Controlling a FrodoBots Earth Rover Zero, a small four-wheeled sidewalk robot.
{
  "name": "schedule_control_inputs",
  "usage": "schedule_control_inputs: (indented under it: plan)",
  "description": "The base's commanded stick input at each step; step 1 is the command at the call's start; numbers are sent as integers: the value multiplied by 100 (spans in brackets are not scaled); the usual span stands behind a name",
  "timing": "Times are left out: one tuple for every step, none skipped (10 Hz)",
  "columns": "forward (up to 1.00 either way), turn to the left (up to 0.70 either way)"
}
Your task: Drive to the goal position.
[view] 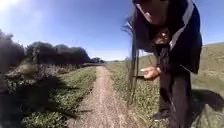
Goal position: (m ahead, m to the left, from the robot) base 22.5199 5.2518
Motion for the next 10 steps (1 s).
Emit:
schedule_control_inputs:
  plan:
    - [70, 0]
    - [70, 0]
    - [70, 0]
    - [70, 0]
    - [0, 0]
    - [0, 0]
    - [0, 0]
    - [0, 0]
    - [0, 0]
    - [0, 0]
